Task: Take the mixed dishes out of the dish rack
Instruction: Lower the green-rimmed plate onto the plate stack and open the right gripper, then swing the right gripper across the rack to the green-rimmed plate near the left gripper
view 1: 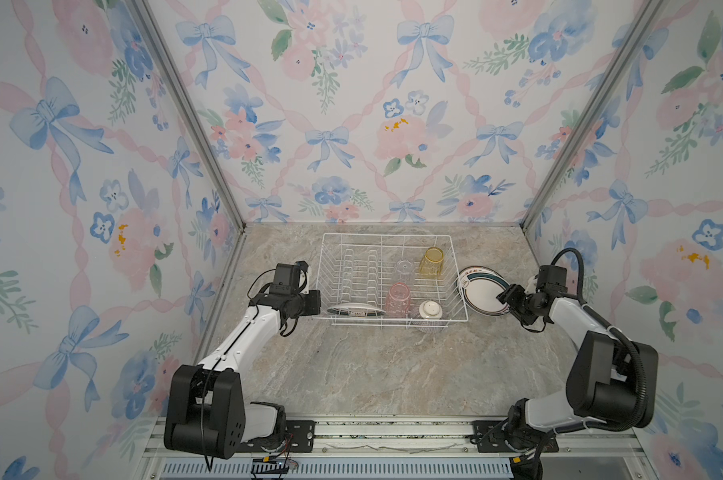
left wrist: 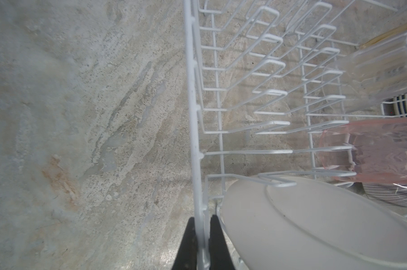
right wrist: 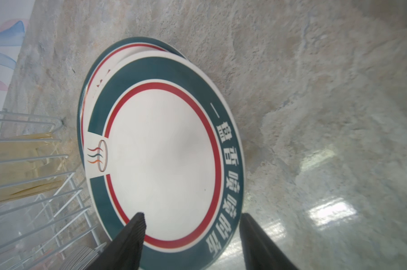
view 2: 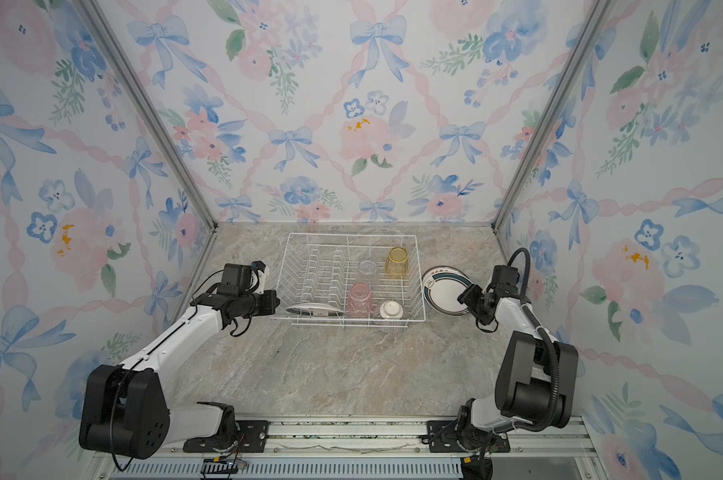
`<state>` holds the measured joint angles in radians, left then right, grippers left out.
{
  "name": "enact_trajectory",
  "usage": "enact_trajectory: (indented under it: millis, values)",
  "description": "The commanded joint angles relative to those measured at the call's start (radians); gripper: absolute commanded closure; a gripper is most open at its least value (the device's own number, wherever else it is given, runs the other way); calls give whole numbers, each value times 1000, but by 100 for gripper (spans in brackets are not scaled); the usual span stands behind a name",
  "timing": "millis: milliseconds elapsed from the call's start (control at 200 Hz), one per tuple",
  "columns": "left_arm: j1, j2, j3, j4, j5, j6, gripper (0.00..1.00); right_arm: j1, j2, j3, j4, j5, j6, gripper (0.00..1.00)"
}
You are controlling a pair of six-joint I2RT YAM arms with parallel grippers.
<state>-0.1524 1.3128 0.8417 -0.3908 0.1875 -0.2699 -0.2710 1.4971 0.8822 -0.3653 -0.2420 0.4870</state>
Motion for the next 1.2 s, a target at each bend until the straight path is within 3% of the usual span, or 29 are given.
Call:
enact_trajectory:
  millis: [0, 895, 990, 1195]
  values:
    - [-17, -4, 0, 4, 50, 29, 93, 20, 28, 42, -52, 60, -40, 29]
    - [-6, -5, -16, 3, 50, 34, 93, 80, 199, 170, -57, 86, -53, 22]
    - [-6, -11, -13, 3, 57, 32, 93, 62, 163, 160, -72, 118, -70, 22]
    - [-6, -18, -11, 3, 55, 34, 93, -14, -118, 163, -135, 159, -150, 24]
